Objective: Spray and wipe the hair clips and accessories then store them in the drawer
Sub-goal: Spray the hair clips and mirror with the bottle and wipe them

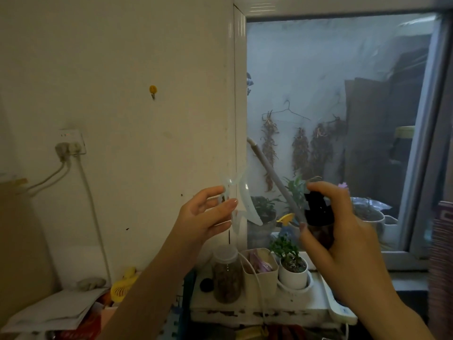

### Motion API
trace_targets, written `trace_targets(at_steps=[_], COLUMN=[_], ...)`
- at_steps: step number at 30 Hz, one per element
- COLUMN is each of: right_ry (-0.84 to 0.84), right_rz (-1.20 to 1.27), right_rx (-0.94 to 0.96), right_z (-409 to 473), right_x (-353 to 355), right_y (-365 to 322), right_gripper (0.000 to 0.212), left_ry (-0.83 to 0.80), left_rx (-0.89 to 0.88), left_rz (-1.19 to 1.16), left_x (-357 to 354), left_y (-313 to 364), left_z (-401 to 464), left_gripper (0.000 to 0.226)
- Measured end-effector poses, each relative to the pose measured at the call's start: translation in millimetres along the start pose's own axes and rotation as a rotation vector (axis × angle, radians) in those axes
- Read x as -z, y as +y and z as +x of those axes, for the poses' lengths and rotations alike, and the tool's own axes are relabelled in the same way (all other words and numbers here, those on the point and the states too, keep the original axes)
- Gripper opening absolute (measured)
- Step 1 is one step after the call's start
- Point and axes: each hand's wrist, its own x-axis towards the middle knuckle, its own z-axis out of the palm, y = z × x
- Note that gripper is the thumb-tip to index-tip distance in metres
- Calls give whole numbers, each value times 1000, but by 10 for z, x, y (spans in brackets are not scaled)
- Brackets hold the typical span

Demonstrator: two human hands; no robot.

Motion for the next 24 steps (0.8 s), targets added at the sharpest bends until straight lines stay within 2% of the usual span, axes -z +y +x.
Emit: trace_targets(at_steps=[4, 8, 13, 19, 24], right_ry=[-67, -105, -92, -68, -70], right_rz=[3, 47, 40, 40, 206], right_rx=[-8, -51, -53, -55, -154], right_z=[-84, -132, -156, -205, -310], right_x=[-50, -100, -129, -206, -288], right_y=[-15, -16, -7, 4, 28], right_gripper=[68, 64, 62, 62, 67], left_ry=[4, 2, 15, -13, -43], left_rx=[3, 5, 6, 13, 60], left_rz=[3, -7, 4, 6, -22], left_x=[28, 45, 80, 149, 200], left_y=[-49, -74, -96, -157, -271], left_z=[2, -35, -62, -106, -198], left_gripper=[48, 49, 56, 50, 52])
